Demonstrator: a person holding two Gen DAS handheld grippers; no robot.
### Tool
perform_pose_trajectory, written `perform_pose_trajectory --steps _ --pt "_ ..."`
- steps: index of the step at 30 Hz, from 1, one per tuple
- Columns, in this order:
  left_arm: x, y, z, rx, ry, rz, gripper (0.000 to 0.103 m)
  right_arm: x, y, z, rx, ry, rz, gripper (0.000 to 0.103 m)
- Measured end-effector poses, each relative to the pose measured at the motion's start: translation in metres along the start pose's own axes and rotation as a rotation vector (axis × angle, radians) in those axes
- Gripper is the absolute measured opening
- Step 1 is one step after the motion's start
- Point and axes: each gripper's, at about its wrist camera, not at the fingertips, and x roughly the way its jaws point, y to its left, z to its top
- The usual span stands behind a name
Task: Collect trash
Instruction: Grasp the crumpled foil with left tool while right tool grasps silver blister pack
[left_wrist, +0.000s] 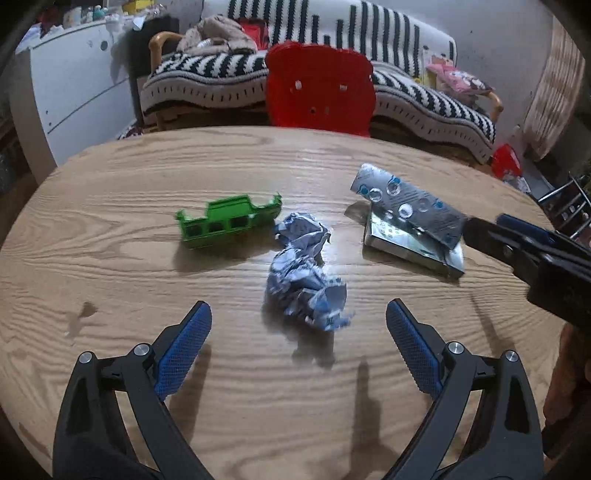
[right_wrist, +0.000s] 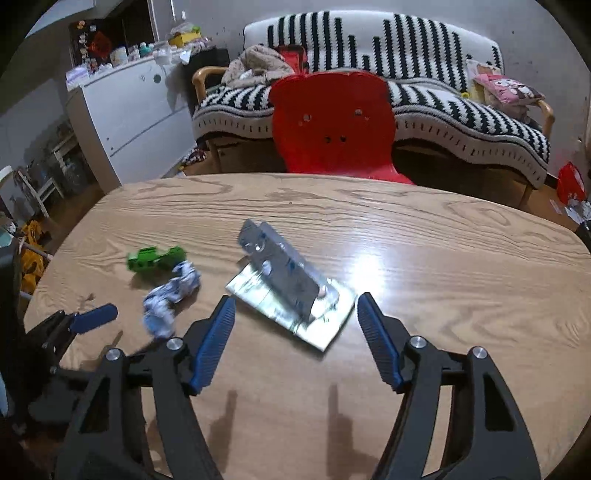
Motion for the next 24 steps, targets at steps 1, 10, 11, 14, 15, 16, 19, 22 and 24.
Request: perform_pose_trajectory --steps 1,10,11,14,15,16,19,22,24 --pt "0.006 0.0 0.002 -0.006 0.007 0.005 0.092 0.008 0.001 0.002 -0.014 0.008 -0.01 0.062" --pt "0.02 -0.007 0.011 0.042 0.012 0.019 0.04 0.045 0.01 0.011 -0.058 0.06 0.035 0.015" --pt "0.019 -0.007 0.011 0.043 0.018 0.012 0.039 0.045 0.012 0.011 -0.064 0.062 0.039 0.006" --pt "0.011 -0.005 0.009 0.04 0.009 -0.001 0.036 0.037 0.018 0.009 -0.065 0.044 0.045 0.006" --pt "0.006 -0.006 0.008 0.048 0.0 0.003 0.036 0.03 0.02 0.008 -0.066 0.033 0.045 0.006" --pt "0.003 -0.006 0.008 0.054 -0.008 0.005 0.036 0.022 0.022 0.007 -0.068 0.018 0.042 0.006" --pt "-0.019 -0.005 0.006 0.059 -0.032 0.007 0.036 -0.005 0.024 0.0 -0.066 -0.009 0.05 0.006" --pt "-0.039 -0.005 0.002 0.067 -0.051 0.007 0.036 -0.036 0.026 -0.014 -0.069 -0.026 0.047 0.006" --pt "-0.056 -0.007 -0.005 0.076 -0.06 0.001 0.036 -0.06 0.024 -0.028 -0.08 -0.036 0.035 0.006"
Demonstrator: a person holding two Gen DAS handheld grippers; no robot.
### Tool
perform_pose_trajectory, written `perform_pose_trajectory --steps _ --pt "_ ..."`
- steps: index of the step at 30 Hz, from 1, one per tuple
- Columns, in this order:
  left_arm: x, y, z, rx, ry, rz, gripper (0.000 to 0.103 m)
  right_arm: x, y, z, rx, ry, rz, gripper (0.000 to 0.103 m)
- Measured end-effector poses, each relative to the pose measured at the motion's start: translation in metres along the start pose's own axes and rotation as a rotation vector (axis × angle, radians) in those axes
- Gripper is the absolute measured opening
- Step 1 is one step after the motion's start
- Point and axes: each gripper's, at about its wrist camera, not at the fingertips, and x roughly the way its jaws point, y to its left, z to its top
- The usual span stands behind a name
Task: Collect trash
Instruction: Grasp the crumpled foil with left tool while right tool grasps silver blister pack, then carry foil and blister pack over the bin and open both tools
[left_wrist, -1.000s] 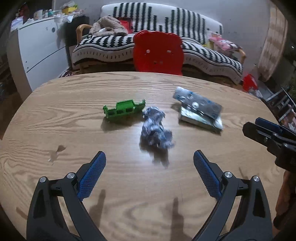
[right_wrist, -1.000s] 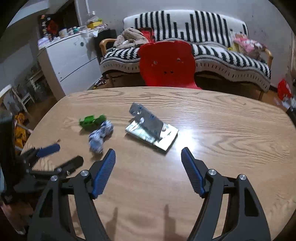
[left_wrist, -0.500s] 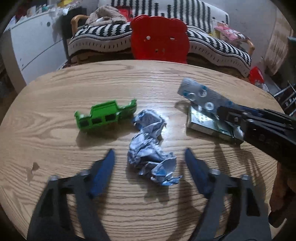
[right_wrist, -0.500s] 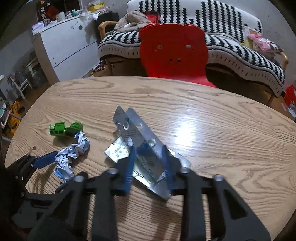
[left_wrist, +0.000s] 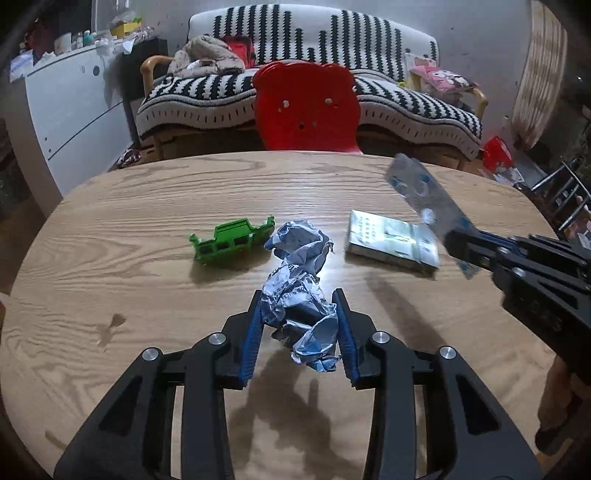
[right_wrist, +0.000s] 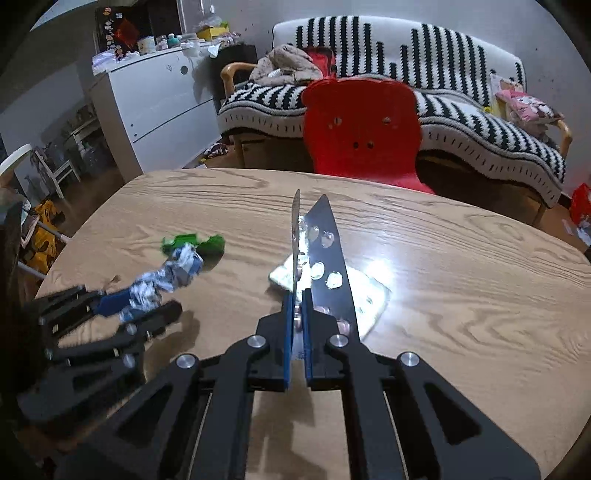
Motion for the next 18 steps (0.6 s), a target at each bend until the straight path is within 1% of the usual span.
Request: perform_pose_trajectory --steps 4,8,10,12,13,15,18 --pt "-0.031 -0.01 -0.018 0.021 -0.005 -0.021 0.036 -0.057 -0.009 -0.032 -0.002 -0.014 -0.028 0.006" --pt "-0.061 -0.043 -0.049 0.078 0.008 -0.059 0.036 -0.113 -0.021 -0.059 0.008 -0.04 -0.063 0.006" --pt "-0.07 -0.059 -0.062 0.1 0.01 -0.078 0.036 -0.141 -0.029 -0.081 0.012 -0.049 -0.085 0.006" --pt "-0.081 -0.085 -0.079 0.131 0.016 -0.105 0.036 -0.162 -0.035 -0.101 0.011 -0.048 -0.106 0.006" --pt "-0.085 -0.097 -0.085 0.15 0.016 -0.116 0.036 -0.175 -0.041 -0.117 0.011 -0.043 -0.118 0.006" --pt "-0.094 -0.125 -0.102 0.203 0.011 -0.134 0.036 -0.192 -0.051 -0.141 0.017 -0.037 -0.137 0.006" --pt "-0.106 -0.17 -0.124 0.282 0.001 -0.179 0.036 -0.215 -0.076 -0.182 0.048 -0.012 -0.171 0.006"
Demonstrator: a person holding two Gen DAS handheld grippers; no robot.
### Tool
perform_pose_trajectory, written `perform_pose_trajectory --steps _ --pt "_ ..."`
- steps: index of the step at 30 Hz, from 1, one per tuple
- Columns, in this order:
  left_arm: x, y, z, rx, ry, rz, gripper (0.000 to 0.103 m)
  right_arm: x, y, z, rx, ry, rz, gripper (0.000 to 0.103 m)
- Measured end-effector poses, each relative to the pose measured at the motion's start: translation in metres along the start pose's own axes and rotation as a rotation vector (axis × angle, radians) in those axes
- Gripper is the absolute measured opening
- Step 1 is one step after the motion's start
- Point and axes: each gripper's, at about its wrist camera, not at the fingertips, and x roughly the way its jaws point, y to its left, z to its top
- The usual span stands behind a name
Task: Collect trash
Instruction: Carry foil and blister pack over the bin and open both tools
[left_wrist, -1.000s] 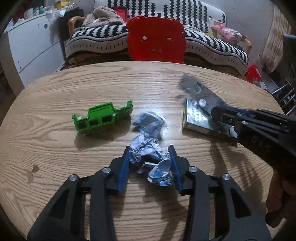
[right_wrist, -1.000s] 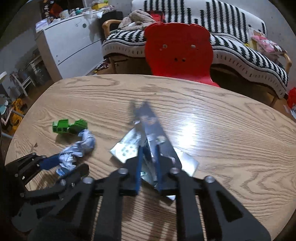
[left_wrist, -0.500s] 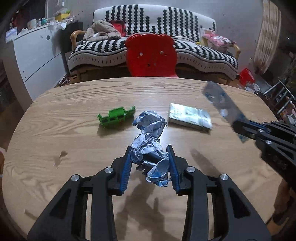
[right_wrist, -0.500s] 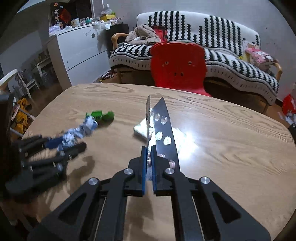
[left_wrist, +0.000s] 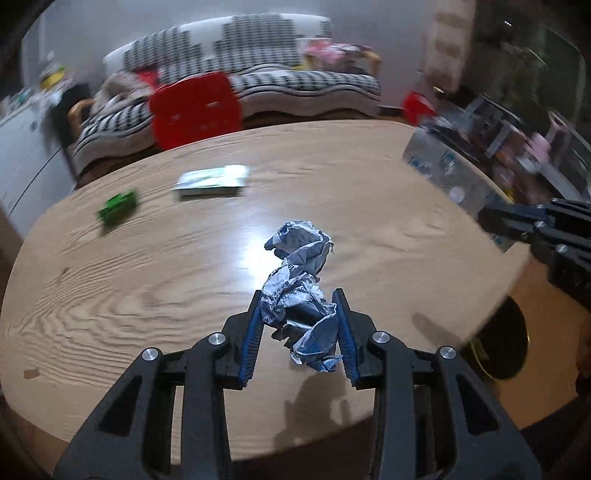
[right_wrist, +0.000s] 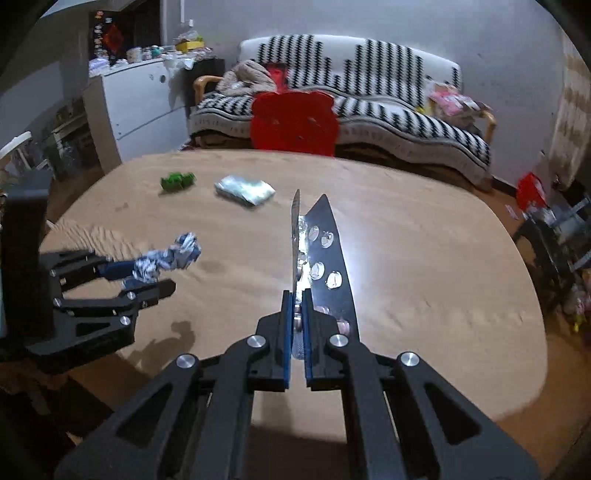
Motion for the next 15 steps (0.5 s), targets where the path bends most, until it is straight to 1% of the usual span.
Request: perform_pose_trajectory --steps 4,5,7,9,12,15 --pt "0.005 -0.057 -0.006 0.062 0.015 -0.09 0.036 -0.02 -0.046 -0.042 0.058 0.028 -0.061 0.006" --pt "0.006 -0.076 -0.008 0.081 0.015 -0.127 0.036 -0.023 -0.057 -0.048 0.078 0.029 -0.076 0.006" --pt "0.007 -0.1 -0.01 0.104 0.013 -0.169 0.036 -0.031 -0.079 -0.061 0.123 0.036 -0.1 0.006" --pt "0.009 -0.132 -0.011 0.146 0.012 -0.22 0.036 -0.044 -0.104 -0.077 0.18 0.032 -0.13 0.006" --pt "0.016 -0.165 -0.013 0.176 0.019 -0.275 0.036 -0.06 -0.131 -0.094 0.243 0.036 -0.162 0.006" --pt "0.025 -0.191 -0.013 0.181 0.042 -0.33 0.036 -0.07 -0.158 -0.118 0.306 0.071 -0.188 0.006"
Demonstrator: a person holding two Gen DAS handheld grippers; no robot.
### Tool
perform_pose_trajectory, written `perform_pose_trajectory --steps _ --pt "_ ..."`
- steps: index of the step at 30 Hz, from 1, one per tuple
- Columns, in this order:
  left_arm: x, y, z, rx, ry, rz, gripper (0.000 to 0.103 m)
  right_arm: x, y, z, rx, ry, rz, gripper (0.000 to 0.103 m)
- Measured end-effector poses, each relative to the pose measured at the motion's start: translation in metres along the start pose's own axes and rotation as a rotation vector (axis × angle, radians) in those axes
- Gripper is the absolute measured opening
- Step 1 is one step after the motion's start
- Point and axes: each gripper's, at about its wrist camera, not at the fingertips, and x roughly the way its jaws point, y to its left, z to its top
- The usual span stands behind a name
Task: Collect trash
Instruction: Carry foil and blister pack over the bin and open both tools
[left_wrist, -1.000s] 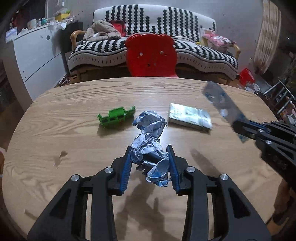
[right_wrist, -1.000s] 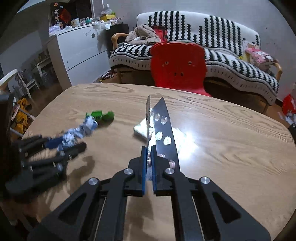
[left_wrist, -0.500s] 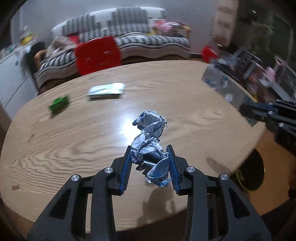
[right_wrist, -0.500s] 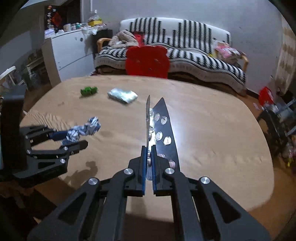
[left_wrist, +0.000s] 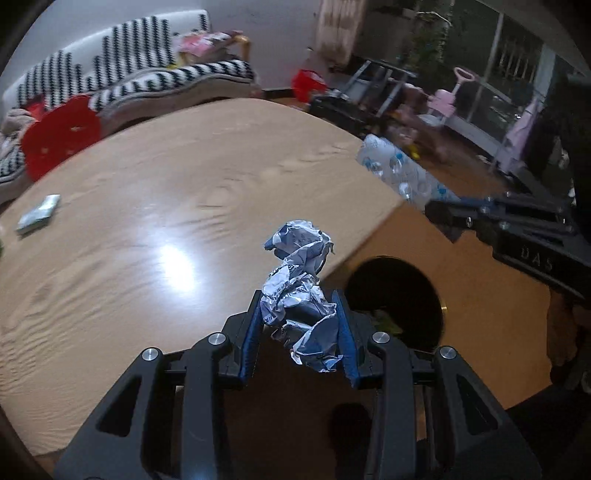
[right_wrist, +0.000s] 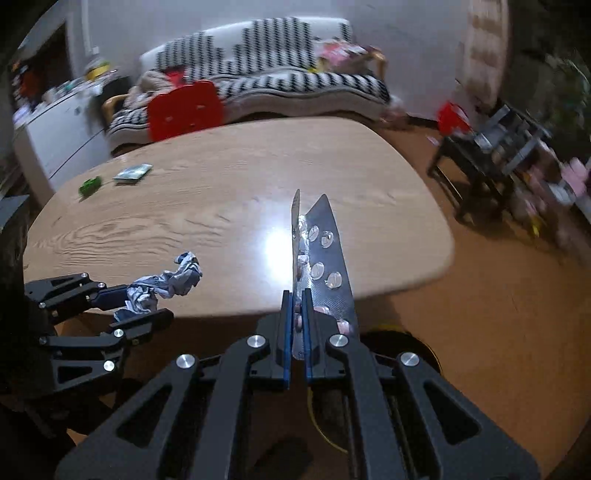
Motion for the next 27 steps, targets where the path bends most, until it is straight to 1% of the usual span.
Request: perform_pose_trajectory --steps 5,7,10,14,17,27 --pt "0.027 -0.04 0.006 0.019 0.031 -0.08 0.036 0.001 -0.047 -0.029 0.069 0.054 -0.038 0.006" --pt "0.037 -0.054 0.006 0.032 0.047 -0.098 0.036 0.002 -0.064 -0.042 0.092 0.074 -0.051 0.006" --pt "0.053 -0.075 0.008 0.057 0.069 -0.131 0.036 0.004 -0.083 -0.056 0.128 0.098 -0.067 0.006" --pt "0.07 -0.098 0.005 0.091 0.091 -0.155 0.036 -0.002 -0.102 -0.069 0.163 0.1 -0.08 0.006" --pt "0.078 -0.105 0.005 0.106 0.1 -0.158 0.036 -0.005 -0.105 -0.069 0.17 0.093 -0.078 0.006" --pt "0.096 -0.113 0.01 0.104 0.125 -0.174 0.037 -0.001 -0.103 -0.063 0.167 0.101 -0.071 0.006"
